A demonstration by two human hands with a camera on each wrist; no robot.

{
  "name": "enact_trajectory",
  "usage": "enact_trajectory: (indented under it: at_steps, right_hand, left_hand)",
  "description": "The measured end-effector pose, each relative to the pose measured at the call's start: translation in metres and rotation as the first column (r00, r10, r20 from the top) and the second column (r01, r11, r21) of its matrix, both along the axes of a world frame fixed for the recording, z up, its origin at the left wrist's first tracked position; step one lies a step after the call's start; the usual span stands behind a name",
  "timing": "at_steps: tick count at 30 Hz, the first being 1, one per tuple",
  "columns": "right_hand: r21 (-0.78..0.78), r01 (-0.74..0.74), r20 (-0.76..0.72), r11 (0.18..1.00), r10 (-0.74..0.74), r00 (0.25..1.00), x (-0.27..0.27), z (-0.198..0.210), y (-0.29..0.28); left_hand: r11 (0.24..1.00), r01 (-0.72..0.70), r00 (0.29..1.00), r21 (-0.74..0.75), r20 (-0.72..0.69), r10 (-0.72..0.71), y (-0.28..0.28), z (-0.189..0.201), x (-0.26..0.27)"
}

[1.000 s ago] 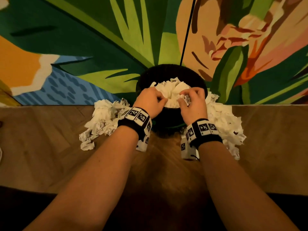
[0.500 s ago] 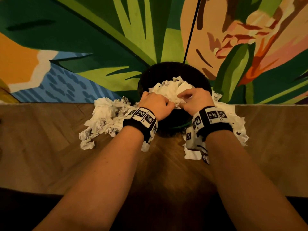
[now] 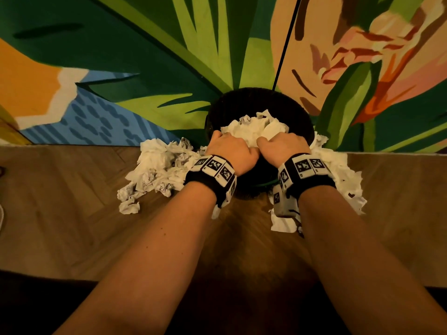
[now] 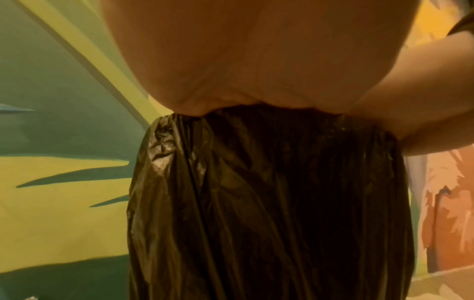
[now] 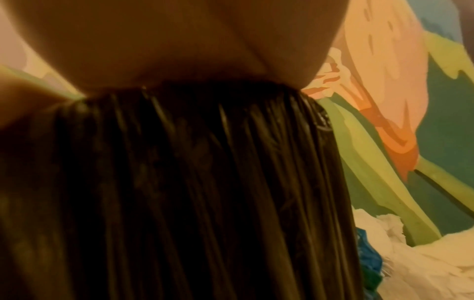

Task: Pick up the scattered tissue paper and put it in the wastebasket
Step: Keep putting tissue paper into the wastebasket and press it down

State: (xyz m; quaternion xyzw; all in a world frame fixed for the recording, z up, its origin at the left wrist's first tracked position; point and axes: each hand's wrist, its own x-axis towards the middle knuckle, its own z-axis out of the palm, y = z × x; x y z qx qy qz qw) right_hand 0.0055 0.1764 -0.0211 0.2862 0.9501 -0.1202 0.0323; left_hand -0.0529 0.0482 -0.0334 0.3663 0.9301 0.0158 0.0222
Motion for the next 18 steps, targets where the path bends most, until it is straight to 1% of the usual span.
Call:
enact_trajectory:
  at_steps: [3, 5, 7, 8, 10, 11, 12, 15, 18]
  right_hand:
    - [0.037, -0.058, 0.061, 0.998, 0.055, 0.997, -0.001, 0.001, -0.002]
    - [0.052, -0.078, 0.028, 0.996, 0.077, 0.997, 0.001, -0.001, -0.002]
    - [0.043, -0.079, -0.121, 0.996, 0.084, 0.989, 0.008, -0.007, 0.0]
    - [-0.013, -0.076, -0.218, 0.997, 0.071, 0.973, 0.012, -0.008, 0.002]
    - [-0.179, -0.088, -0.387, 0.98, 0.012, 0.922, 0.02, -0.009, 0.007]
    - [-0.251, -0.091, -0.441, 0.964, -0.03, 0.897, 0.023, -0.009, 0.008]
    - [-0.286, -0.097, -0.48, 0.953, -0.055, 0.876, 0.026, -0.008, 0.01]
    - [-0.295, -0.124, -0.587, 0.948, -0.077, 0.806, 0.03, -0.001, 0.016]
    - [-0.237, -0.138, -0.667, 0.962, -0.057, 0.743, 0.033, 0.009, 0.018]
  left_hand:
    - [1.0, 0.017, 1.0, 0.006, 0.015, -0.017, 0.001, 0.002, 0.0]
    - [0.999, 0.032, 0.999, 0.029, 0.02, -0.032, 0.0, 0.002, 0.0]
    - [0.993, 0.038, 0.999, 0.108, 0.02, -0.041, -0.004, 0.002, 0.003]
    - [0.984, 0.033, 0.999, 0.176, 0.032, -0.039, -0.006, 0.001, 0.003]
    - [0.941, -0.002, 0.995, 0.337, 0.091, -0.031, -0.009, -0.002, 0.003]
    - [0.912, -0.022, 0.993, 0.409, 0.117, -0.029, -0.01, -0.003, 0.001]
    - [0.883, -0.035, 0.991, 0.468, 0.129, -0.03, -0.012, -0.003, 0.0]
    - [0.8, -0.061, 0.993, 0.597, 0.118, -0.012, -0.016, 0.001, -0.004]
    - [0.736, -0.072, 0.996, 0.673, 0.092, 0.013, -0.023, 0.008, -0.006]
